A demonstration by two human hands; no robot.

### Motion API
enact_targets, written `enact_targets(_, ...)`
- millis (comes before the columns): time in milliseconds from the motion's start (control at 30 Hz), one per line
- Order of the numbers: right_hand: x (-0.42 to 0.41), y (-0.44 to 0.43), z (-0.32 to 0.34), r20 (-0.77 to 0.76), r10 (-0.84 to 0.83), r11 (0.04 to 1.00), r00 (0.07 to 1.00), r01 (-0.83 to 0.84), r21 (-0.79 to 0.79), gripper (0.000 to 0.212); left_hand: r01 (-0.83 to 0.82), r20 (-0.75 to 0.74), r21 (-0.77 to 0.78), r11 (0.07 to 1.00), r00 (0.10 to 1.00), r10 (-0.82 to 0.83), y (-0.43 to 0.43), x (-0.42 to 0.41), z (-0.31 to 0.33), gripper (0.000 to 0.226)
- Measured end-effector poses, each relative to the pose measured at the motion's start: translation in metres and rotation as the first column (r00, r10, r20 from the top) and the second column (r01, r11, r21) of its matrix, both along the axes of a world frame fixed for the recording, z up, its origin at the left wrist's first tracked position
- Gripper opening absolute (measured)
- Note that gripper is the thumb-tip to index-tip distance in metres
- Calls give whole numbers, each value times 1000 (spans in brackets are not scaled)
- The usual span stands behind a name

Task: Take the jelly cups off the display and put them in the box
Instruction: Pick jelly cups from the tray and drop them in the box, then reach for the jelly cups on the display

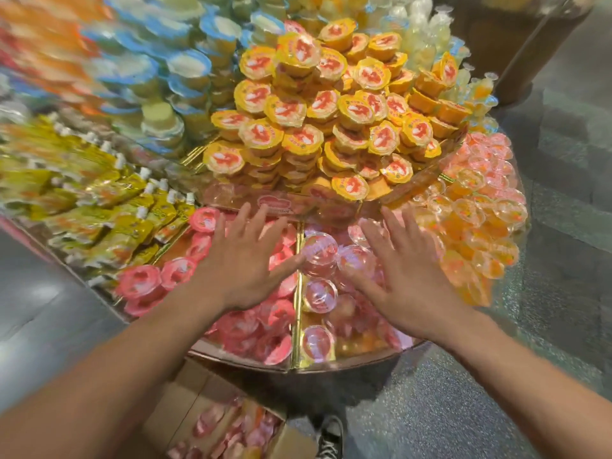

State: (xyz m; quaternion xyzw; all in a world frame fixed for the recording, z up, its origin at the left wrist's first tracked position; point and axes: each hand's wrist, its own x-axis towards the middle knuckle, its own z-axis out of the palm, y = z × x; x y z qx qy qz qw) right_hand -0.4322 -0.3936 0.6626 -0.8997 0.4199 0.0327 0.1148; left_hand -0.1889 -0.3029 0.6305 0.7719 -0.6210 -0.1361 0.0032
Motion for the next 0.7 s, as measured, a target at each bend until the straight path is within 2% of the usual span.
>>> enact_targets(100, 18, 26, 3, -102, 49, 999, 994, -51, -18, 98, 8, 44, 0, 1000, 999, -8, 33, 13, 11, 90)
enact_targets(167, 31, 46, 6, -115, 68, 998, 991, -70, -9, 99, -4, 56, -9, 1000, 998, 4, 57, 24, 17, 93)
enact_targets(433, 93, 139, -5, -75, 230, 973, 970, -230, 13, 96, -93, 60, -24, 995, 994, 94, 167, 65, 12, 92)
enact_targets(633, 142, 198, -40, -47, 433, 900, 900, -429, 78, 107, -192, 49, 22, 981, 980, 191, 251, 100, -12, 95)
enact_targets(700, 158, 213, -57, -22, 490, 870, 872, -487, 75, 104, -227, 54, 37, 973, 973, 225, 275, 107, -23, 94)
